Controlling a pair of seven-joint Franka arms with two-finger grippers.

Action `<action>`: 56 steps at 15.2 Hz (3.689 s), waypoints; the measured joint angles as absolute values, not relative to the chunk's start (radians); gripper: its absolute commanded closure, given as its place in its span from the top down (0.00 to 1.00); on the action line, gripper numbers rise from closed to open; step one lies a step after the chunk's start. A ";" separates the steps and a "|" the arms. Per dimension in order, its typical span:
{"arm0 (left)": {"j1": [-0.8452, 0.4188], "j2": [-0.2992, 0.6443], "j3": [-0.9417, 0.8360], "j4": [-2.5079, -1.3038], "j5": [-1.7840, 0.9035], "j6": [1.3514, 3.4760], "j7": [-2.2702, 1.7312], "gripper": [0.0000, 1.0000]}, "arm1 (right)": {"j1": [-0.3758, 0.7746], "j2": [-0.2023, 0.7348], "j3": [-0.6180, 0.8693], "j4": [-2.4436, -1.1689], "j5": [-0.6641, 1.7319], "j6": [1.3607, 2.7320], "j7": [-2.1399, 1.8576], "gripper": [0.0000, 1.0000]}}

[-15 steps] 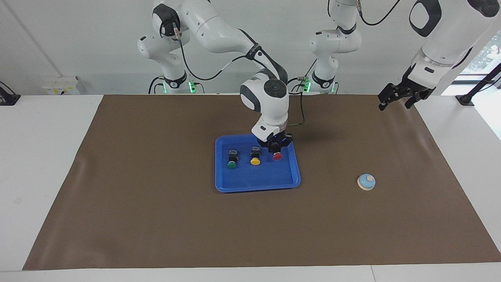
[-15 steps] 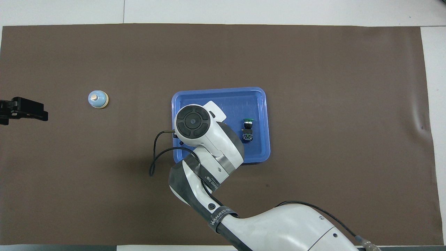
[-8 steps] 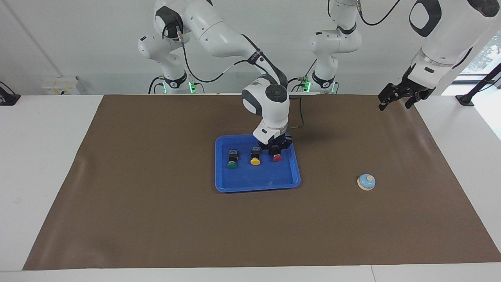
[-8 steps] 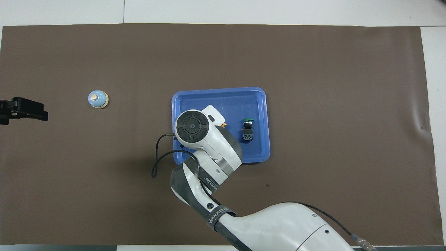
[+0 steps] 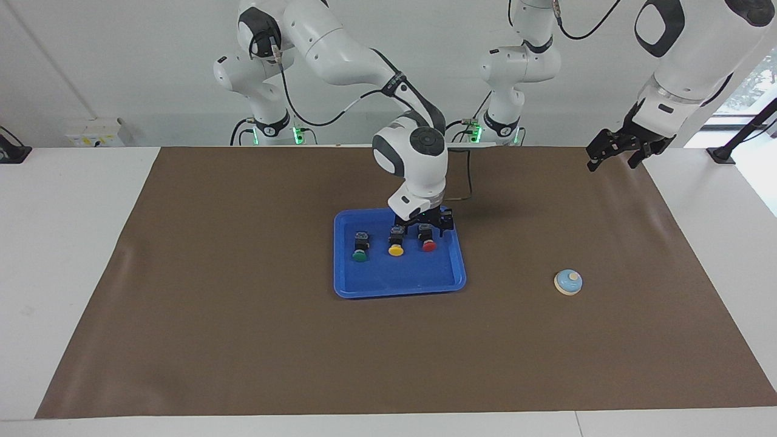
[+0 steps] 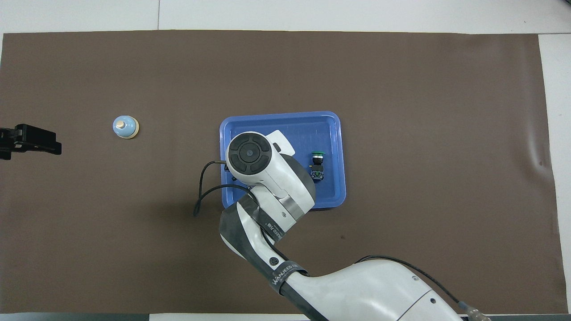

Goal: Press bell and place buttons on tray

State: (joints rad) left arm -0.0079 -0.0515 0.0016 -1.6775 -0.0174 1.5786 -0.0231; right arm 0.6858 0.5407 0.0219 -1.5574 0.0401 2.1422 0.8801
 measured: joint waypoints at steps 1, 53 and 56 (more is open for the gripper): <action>-0.008 -0.051 0.002 -1.678 -0.017 1.579 -0.023 1.00 | 0.668 0.519 0.017 -1.553 0.040 2.119 0.880 1.00; -0.017 0.088 -0.008 -1.780 -0.017 1.906 -0.035 0.00 | -0.038 -0.066 0.026 -1.642 -0.023 1.500 0.035 1.00; -0.020 0.198 -0.009 -1.782 -0.017 2.021 -0.034 0.00 | -0.038 -0.066 0.026 -1.642 -0.023 1.500 0.035 1.00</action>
State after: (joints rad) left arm -0.0197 0.1984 -0.0085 -1.7824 -0.0175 2.0214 -0.0336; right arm -0.0381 -0.0661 0.0262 -1.6422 -0.0229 1.4999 0.0351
